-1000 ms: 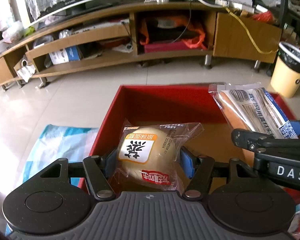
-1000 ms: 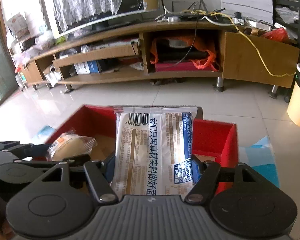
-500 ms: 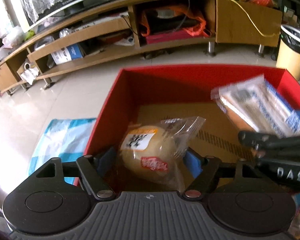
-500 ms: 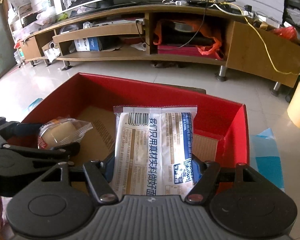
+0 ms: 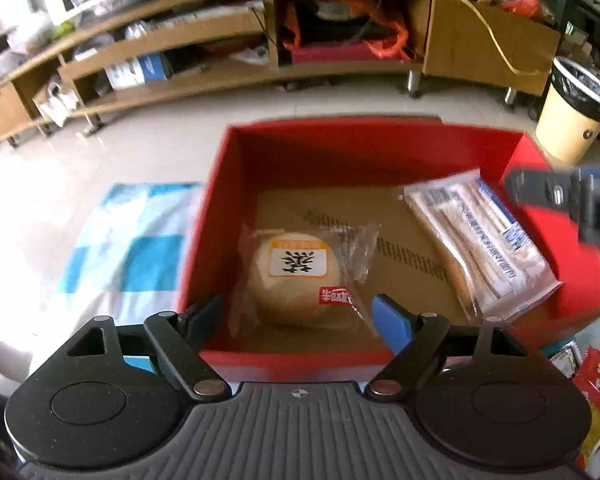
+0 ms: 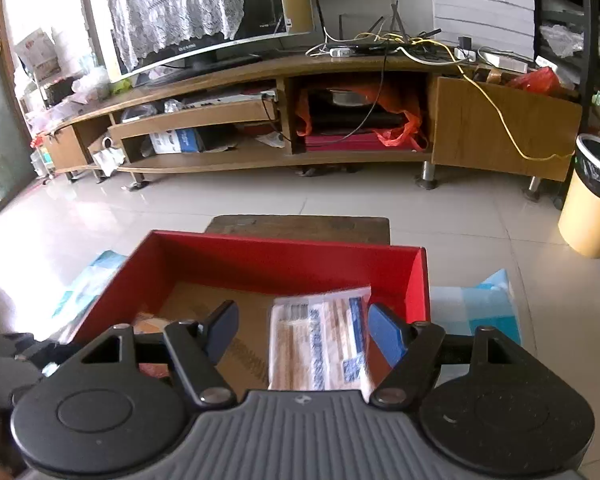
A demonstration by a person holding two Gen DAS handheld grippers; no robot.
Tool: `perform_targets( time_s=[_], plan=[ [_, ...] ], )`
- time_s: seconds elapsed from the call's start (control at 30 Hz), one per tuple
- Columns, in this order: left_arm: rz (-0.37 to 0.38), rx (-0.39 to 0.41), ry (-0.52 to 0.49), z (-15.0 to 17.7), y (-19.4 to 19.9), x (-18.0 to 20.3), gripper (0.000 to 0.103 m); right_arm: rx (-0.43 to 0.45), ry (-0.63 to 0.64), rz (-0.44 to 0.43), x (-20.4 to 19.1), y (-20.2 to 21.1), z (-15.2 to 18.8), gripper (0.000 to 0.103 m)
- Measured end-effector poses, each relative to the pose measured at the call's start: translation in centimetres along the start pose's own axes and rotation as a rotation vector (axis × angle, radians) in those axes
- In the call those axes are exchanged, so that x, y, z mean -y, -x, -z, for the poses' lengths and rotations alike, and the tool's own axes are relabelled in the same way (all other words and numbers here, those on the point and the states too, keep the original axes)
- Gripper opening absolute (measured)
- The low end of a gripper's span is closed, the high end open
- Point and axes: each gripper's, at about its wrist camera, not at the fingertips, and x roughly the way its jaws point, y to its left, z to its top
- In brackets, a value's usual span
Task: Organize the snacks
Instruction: 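Open both tools to release the bun and bread packet in the box, then grasp the silver snack bar with the left tool while the right tool grasps the waffle bag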
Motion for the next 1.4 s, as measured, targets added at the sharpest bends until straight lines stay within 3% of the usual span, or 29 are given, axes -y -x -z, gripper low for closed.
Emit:
perform_targets(
  time_s=[0.27,0.53,0.7,0.93,1.17,1.4],
  plan=[
    [-0.013,0.092,-0.003,1.3,5.0,0.6,0.089,0.010,0.026,0.053,-0.6,4.5,3.1,0.068],
    [0.007,0.047,0.005,5.0,7.4,0.4,0.090,-0.019,-0.106,0.063,1.2,10.5,8.4,0.068],
    [0.018,0.031,0.017,6.6,8.4,0.7,0.090,-0.013,-0.083,0.078,0.7,13.1,10.7,0.068],
    [0.020,0.052,0.023,8.8,10.7,0.6,0.091,-0.018,-0.121,0.077,1.5,15.1,12.6,0.068],
    [0.044,0.000,0.014,10.7,10.8,0.9,0.091,-0.016,-0.155,0.103,1.9,16.9,14.4,0.068],
    [0.018,0.065,0.007,11.7,12.9,0.0,0.093,-0.029,-0.126,0.067,1.1,16.2,14.5,0.068]
  ],
)
